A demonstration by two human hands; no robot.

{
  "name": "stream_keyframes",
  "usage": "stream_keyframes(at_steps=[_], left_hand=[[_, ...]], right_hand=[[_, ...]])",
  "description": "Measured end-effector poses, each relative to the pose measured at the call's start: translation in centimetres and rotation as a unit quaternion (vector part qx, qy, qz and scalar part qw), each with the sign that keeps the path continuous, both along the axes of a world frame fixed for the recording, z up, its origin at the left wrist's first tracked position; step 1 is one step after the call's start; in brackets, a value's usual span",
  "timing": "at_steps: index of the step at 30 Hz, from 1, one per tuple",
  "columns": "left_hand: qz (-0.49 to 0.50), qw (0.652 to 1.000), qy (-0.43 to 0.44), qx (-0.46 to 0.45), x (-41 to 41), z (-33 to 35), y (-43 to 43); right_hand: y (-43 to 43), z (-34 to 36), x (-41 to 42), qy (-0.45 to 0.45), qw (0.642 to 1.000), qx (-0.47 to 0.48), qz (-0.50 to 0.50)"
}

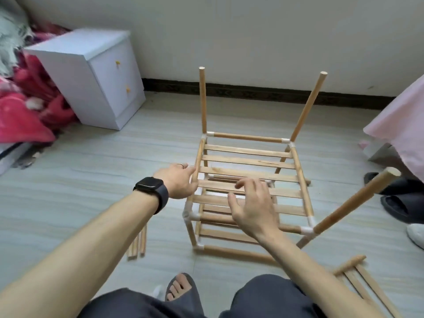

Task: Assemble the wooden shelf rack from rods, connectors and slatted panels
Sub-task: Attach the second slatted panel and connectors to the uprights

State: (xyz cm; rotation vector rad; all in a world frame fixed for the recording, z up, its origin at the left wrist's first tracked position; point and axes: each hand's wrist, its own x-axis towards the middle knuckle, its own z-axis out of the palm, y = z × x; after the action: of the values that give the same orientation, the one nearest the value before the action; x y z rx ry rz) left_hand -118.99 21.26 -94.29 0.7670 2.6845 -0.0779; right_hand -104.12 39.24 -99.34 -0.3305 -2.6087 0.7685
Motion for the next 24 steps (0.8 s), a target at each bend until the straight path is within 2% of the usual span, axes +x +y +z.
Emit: stream_keyframes(at_steps=[4,7,9,12,16,24], left_hand=[[0.067,0.995,-0.035,0.071,0.6,-4.1,-3.6],[0.19,0.97,-0.065,0.136,0.7,-8.6,-7.0],[0.262,0.952,-0.085,0.133,1.0,-11.9,-9.3],[0.325,0.933,-0.124,0.088,1.4,-16.6,-12.0],[0.354,0.92,-0.15,0.07,1.7,-21.7,-13.4],[0.383,0.916,-0.117,0.031,1.8,-27.3,-13.1]], right_hand=[[-2.9,0.3,-8.5,-0.136,0.979,0.118,0.092],[-4.7,-1.0,-13.0,-0.212,0.953,0.169,0.137],[-5.5,-2.7,-14.2,-0.241,0.941,0.186,0.148],[-5.9,-4.8,-13.9,-0.23,0.952,0.147,0.136],[-5.8,-5.2,-13.8,-0.21,0.959,0.129,0.138],[-6.0,-4.7,-13.6,-0.205,0.964,0.102,0.138]])
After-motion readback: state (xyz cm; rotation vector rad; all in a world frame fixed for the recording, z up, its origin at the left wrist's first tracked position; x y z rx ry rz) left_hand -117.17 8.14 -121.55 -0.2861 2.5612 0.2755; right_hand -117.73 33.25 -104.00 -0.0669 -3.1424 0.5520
